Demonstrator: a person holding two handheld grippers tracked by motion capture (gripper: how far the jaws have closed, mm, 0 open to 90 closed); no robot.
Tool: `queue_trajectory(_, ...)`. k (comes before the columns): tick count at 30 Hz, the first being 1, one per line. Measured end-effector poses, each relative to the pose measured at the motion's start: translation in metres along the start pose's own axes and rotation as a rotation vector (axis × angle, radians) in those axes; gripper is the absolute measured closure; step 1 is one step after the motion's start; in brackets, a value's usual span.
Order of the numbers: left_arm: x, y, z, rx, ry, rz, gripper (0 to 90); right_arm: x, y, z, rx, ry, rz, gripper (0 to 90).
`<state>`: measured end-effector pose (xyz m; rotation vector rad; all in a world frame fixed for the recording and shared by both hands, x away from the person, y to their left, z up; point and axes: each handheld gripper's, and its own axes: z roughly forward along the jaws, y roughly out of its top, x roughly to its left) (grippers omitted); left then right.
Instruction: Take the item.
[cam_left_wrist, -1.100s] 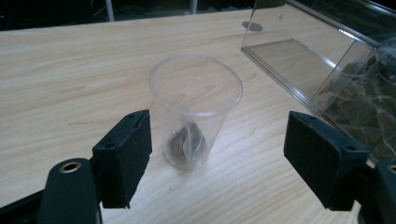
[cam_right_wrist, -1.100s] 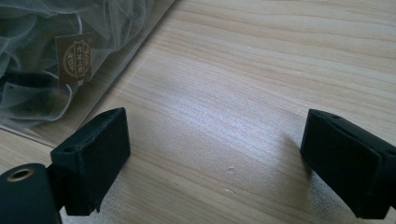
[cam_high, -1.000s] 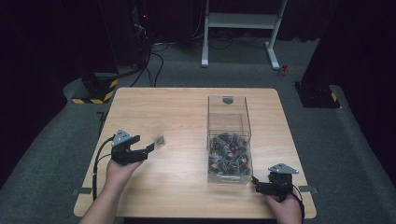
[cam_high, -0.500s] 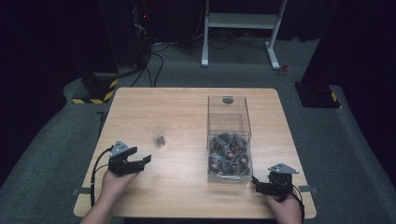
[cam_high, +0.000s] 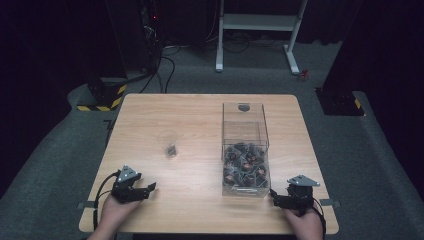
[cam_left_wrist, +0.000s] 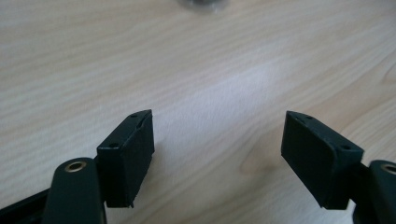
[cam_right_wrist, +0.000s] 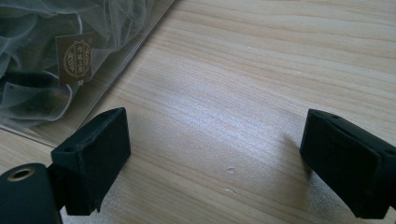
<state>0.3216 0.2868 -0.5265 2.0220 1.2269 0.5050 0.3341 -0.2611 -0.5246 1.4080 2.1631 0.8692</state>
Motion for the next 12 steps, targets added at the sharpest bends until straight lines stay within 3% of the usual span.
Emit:
queue_trajectory(2,-0.0027,-0.0028,-0.0015,-0.006,0.013,-0.002,26.0,0.0002,-0.0001,-0.0001,0.0,0.0,0.002,8.3)
queue_trajectory(6,-0.0095,-0.005,-0.002,-0.014,0.056,0.047,24.8,0.0002,-0.0001,-0.0001,0.001,0.0,0.002,8.4)
queue_trajectory(8,-0.0083,-0.0056,-0.0014,-0.01,0.047,0.012,23.2,-0.0001,-0.0001,0.0,0.0,0.0,-0.001,8.3)
queue_trajectory(12,-0.007,-0.0058,-0.0014,-0.011,0.049,0.008,21.7,0.0001,-0.0001,-0.0001,0.0,0.0,0.002,8.3)
